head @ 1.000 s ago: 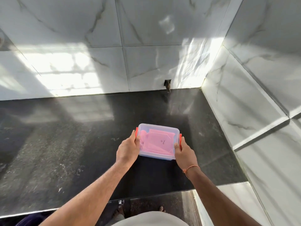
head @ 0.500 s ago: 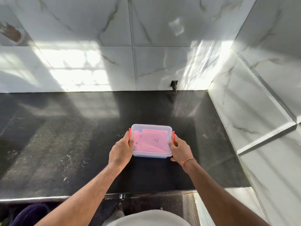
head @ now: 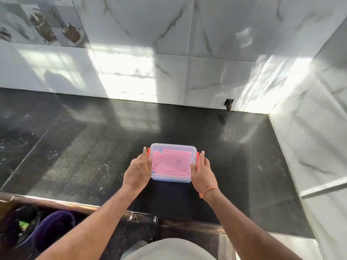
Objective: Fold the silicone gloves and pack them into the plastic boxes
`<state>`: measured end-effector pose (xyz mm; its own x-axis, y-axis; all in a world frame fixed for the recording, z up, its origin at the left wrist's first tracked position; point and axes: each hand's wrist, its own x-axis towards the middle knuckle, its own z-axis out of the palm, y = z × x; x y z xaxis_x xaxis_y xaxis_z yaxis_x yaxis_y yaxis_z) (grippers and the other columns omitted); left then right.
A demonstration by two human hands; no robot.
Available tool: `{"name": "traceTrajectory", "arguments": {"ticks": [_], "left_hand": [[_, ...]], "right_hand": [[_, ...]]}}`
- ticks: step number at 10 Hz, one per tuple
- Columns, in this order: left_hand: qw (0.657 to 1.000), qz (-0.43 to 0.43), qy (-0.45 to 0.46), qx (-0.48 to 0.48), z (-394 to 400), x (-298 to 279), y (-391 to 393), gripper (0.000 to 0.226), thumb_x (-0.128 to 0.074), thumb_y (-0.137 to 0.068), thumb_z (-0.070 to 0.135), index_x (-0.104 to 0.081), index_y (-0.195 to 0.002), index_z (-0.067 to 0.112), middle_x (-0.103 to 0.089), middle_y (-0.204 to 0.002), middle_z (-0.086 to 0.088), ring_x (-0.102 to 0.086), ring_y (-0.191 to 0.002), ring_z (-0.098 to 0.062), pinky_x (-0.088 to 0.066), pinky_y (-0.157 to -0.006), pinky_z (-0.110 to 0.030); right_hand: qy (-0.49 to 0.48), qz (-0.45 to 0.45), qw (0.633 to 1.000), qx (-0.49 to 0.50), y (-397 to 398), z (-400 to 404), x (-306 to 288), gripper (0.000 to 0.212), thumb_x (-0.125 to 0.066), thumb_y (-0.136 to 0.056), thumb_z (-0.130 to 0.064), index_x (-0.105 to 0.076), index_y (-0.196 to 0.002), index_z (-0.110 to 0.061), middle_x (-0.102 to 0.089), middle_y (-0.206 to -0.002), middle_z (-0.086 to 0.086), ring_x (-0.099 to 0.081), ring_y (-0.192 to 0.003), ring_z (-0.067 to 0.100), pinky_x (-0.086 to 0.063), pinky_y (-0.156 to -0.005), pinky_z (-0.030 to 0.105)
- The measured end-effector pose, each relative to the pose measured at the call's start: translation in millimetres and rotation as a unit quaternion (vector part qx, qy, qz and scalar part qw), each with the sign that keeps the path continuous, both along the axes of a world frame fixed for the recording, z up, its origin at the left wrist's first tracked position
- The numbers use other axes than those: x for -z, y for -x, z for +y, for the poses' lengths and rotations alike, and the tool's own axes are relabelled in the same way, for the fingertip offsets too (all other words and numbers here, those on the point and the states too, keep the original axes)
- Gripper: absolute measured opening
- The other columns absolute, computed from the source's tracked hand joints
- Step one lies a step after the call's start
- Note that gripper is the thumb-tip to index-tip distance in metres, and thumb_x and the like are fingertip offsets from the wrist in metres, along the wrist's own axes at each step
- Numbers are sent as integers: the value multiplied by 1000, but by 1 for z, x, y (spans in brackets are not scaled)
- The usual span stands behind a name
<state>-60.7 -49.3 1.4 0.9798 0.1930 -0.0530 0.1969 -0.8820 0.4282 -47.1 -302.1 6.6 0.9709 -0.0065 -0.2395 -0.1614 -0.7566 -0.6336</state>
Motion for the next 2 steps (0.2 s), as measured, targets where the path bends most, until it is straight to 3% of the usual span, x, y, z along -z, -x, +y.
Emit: {"name": "traceTrajectory", "arguments": {"ticks": [1,2], "left_hand": [[994,-20,-83,65,5,-4,-4,62,-31,-117,37,-20,-174,14,-28,-180,1,-31,-164,-30,-52,-114,-51],[982,-37,-152,105,8,-7,-5,66,-10,-114,42,-10,-176,18,-4,-184,6,-7,-171,-29,-31,-129,-59]], "right_hand": [[102,-89,989,-55,9,4,8,69,-27,-114,-29,12,-171,-24,7,-181,-9,-3,-167,20,-19,-134,48],[191,-111,973,-66,11,2,7,72,-22,-113,-34,29,-164,-34,34,-172,-20,26,-162,13,0,-131,57]]}}
